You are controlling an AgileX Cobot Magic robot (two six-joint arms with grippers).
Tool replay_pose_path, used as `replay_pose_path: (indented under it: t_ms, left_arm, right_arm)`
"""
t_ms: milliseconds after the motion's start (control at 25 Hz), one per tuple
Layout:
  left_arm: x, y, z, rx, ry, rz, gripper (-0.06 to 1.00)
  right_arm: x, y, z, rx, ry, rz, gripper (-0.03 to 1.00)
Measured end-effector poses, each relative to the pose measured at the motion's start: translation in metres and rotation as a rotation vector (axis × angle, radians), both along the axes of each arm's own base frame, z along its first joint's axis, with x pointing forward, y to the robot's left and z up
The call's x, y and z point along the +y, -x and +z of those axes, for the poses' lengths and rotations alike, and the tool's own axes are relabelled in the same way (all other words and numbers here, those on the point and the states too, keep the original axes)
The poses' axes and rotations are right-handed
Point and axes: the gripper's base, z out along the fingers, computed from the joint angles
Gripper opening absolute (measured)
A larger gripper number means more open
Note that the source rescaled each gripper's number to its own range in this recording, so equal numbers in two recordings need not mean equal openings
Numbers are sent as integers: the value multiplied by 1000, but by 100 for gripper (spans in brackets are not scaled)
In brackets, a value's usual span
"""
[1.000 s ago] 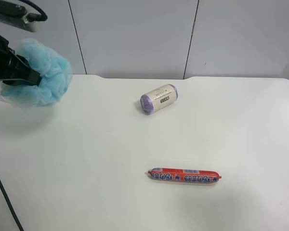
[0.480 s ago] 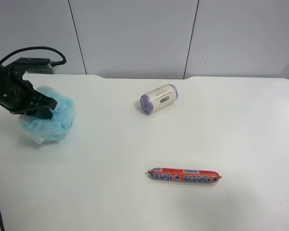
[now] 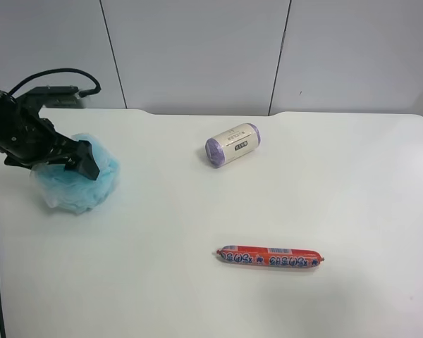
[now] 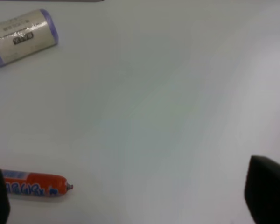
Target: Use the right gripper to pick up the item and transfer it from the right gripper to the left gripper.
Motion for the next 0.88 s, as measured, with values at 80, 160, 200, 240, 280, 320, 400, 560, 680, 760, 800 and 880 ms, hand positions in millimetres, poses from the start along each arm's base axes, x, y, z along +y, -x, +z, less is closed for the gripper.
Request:
replay_pose_path:
  t_ms: [80, 160, 200, 240, 280, 320, 400, 560, 680, 760, 800, 880]
  left_arm:
    - [-1, 0, 27, -52, 14, -13, 99]
    - [-2, 6, 58, -107, 30, -29, 99]
    - [-3, 10, 73, -124, 37, -41, 99]
    - [-4, 17, 88, -144, 44, -51, 99]
    - [-4, 25, 103, -169, 51, -58, 99]
    - [-4, 33, 114, -181, 58, -64, 99]
    - [-3, 55, 139, -222, 72, -73, 99]
    - [-1, 104, 177, -300, 86, -82, 99]
    - [5, 142, 197, -387, 60, -60, 99]
    - [11, 169, 196, -414, 31, -28, 99]
    - [14, 183, 191, -418, 18, -14, 99]
    - [18, 211, 178, -423, 9, 18, 99]
  right_arm:
    - [0, 0, 0, 0, 0, 0, 100]
    - [0, 0, 0, 0, 0, 0, 100]
    - [0, 0, 0, 0, 0, 0, 100]
    - [0, 0, 0, 0, 0, 0, 100]
    - [0, 0, 0, 0, 0, 0, 100]
    - [0, 0, 0, 0, 0, 0, 100]
    - [0, 0, 0, 0, 0, 0, 100]
    - [0, 0, 0, 0, 0, 0, 100]
    - [0, 0, 0, 0, 0, 0, 100]
    - [0, 0, 0, 0, 0, 0, 100]
    - [0, 0, 0, 0, 0, 0, 100]
    - [0, 0, 0, 0, 0, 0, 100]
